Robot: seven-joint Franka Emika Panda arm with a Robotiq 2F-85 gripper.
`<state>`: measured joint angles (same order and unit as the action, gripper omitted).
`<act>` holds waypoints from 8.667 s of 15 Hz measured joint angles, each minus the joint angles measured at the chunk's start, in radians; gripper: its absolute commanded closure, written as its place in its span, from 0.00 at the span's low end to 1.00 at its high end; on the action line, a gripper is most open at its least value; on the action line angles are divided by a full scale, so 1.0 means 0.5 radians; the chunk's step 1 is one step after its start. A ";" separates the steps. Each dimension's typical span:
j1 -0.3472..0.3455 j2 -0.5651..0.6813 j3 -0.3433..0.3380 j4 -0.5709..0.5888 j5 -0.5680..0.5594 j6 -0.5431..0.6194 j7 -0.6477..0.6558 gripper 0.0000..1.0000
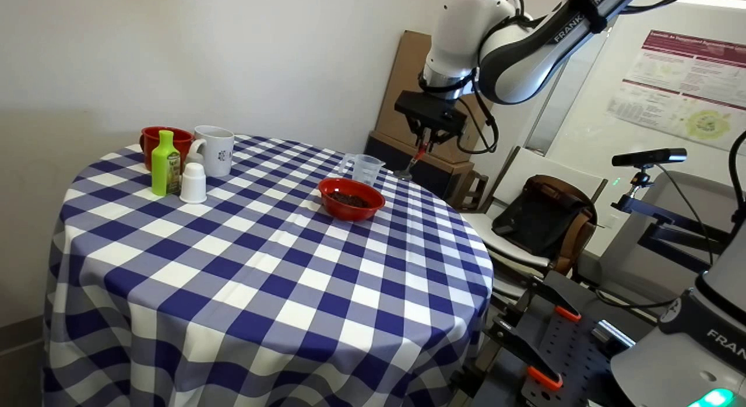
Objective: Use the spoon to place contents from the red bowl into the clear jug.
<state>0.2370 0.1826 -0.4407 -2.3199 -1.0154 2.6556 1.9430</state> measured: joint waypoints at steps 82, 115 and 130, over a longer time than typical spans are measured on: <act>-0.603 0.776 0.900 0.708 -0.494 -0.626 0.640 0.95; -0.613 0.531 0.656 0.802 0.215 -0.475 -0.040 0.95; -0.622 0.643 0.542 1.132 0.609 -0.507 -0.388 0.95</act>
<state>-0.0741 0.5041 -0.1697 -1.7540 -0.7108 2.4023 1.7490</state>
